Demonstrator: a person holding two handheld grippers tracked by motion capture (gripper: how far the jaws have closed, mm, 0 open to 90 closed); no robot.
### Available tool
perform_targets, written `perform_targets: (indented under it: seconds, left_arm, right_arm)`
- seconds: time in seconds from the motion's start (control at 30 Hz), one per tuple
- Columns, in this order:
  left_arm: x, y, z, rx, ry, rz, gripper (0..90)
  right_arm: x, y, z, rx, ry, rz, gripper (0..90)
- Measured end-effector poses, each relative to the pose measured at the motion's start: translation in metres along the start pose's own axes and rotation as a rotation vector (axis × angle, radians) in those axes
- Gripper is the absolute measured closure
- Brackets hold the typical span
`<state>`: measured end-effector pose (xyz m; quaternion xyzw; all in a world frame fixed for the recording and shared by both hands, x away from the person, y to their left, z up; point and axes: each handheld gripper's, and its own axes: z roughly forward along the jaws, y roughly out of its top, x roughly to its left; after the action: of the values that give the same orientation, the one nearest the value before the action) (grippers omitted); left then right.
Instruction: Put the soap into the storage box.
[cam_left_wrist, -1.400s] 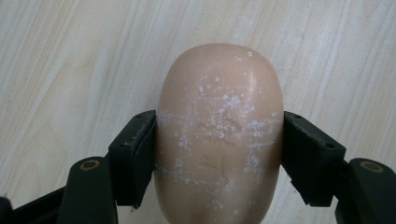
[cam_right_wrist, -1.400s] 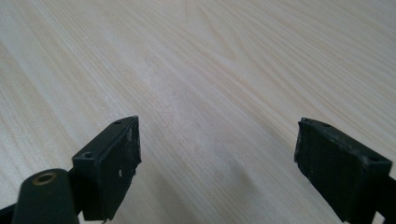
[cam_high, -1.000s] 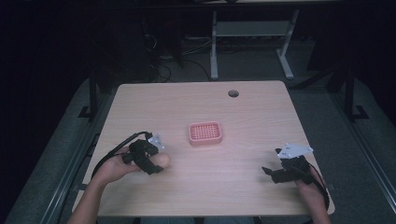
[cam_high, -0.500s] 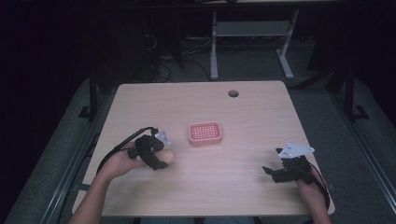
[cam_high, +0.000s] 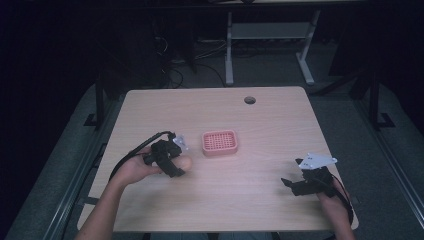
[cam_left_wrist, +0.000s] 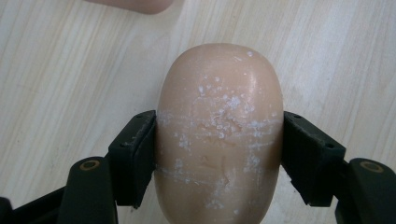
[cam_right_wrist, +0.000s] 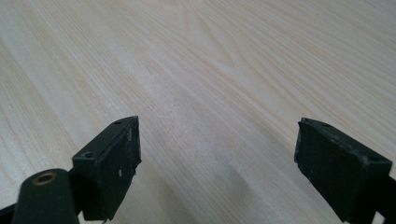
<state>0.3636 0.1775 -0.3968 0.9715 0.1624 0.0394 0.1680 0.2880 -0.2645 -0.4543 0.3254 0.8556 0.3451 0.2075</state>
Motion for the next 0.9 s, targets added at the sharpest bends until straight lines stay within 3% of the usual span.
perform_targets:
  seconds: [0.33, 0.9]
  left_arm:
    - [0.001, 0.013, 0.003, 0.016, 0.001, 0.023, 31.8]
    - [0.009, 0.027, 0.007, 0.022, -0.007, 0.021, 31.8]
  right_arm:
    - [0.000, 0.000, 0.000, 0.001, -0.005, -0.001, 13.9]
    - [0.001, 0.000, -0.001, -0.006, -0.005, 0.009, 14.0]
